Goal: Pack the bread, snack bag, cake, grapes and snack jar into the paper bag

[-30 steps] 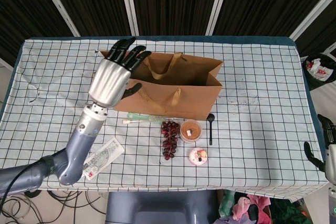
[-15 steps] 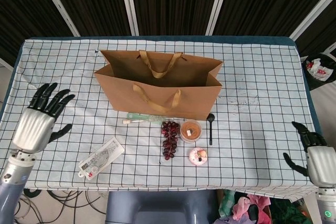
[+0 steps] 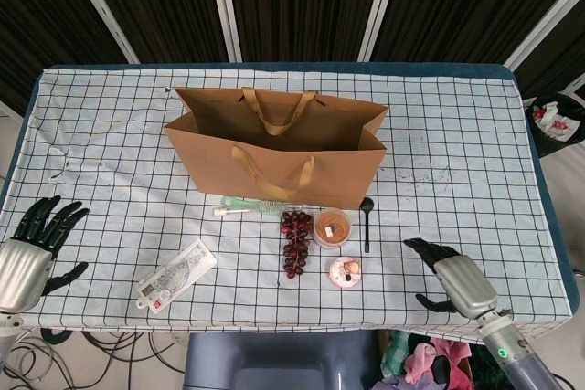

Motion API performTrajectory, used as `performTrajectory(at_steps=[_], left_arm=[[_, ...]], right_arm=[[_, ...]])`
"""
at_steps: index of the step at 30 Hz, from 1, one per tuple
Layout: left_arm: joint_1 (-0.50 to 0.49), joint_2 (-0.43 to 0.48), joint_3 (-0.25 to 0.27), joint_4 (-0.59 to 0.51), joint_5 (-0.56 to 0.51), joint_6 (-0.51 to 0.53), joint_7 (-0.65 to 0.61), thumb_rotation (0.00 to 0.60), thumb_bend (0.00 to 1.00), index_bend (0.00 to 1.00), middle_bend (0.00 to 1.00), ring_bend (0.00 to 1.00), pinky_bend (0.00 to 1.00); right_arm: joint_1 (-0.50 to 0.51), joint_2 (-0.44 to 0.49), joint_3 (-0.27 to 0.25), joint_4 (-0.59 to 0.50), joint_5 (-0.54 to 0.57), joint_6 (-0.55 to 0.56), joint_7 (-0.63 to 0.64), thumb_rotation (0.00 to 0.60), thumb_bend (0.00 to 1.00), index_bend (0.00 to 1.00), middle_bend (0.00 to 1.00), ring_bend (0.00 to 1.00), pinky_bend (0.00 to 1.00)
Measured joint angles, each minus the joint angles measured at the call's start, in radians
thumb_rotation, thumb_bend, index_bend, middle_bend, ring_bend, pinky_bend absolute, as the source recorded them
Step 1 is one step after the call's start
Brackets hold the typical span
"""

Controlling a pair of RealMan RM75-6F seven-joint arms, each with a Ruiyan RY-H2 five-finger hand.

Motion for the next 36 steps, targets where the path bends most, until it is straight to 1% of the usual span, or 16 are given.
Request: performTrajectory(at_steps=[5,9,15,18,21,26,31,36], left_arm=[[0.001,-0.006,-0.006,0.003,-0.007,-0.034,-0.007,0.600,0.05,0.13,0.13,0.01,0.08],[0.002,-0.019,-0.014,0.019,0.000,-0.046,-0.005,0.600,0.05,0.13,0.13,0.01,0.08],[0.008,-0.025,-0.028,0.024,0.006,-0.044,-0.005,0.600,0.05,0.13,0.13,0.01,0.08],[0.012,-0.030,-0.038,0.030,0.000,-0.044,0.001,0.600,0.05,0.13,0.13,0.01,0.08],[0.014,-0.034,-0.043,0.031,-0.004,-0.051,0.006,0.600,0.05,0.13,0.13,0.01,0.08],[0.017,-0.038,-0.051,0.030,-0.005,-0.051,0.009,0.600,0.05,0.12,0.13,0.01,0.08],[0.022,-0.042,-0.060,0.028,-0.013,-0.057,0.012,0.600,0.05,0.12,0.13,0.01,0.08],[0.025,-0.041,-0.064,0.026,-0.013,-0.059,0.012,0.600,0.05,0.12,0.13,0.01,0.08]], right_arm=[[0.062,-0.056,0.032,-0.021,0.076,-0.087,-0.102,0.600,0.20,0.10,0.11,0.19,0.23],[0.113,-0.115,0.058,-0.029,0.166,-0.147,-0.212,0.600,0.20,0.10,0.11,0.19,0.23],[0.168,-0.191,0.072,-0.033,0.271,-0.201,-0.327,0.600,0.20,0.11,0.11,0.19,0.23],[0.188,-0.225,0.073,-0.030,0.306,-0.212,-0.362,0.600,0.20,0.11,0.12,0.19,0.23],[0.202,-0.253,0.073,-0.024,0.332,-0.216,-0.388,0.600,0.20,0.12,0.14,0.22,0.23],[0.212,-0.283,0.071,-0.017,0.345,-0.204,-0.410,0.600,0.20,0.16,0.19,0.27,0.24],[0.214,-0.327,0.065,-0.005,0.357,-0.169,-0.448,0.600,0.20,0.16,0.19,0.28,0.24],[0.224,-0.349,0.057,0.007,0.384,-0.164,-0.484,0.600,0.20,0.16,0.20,0.28,0.25]])
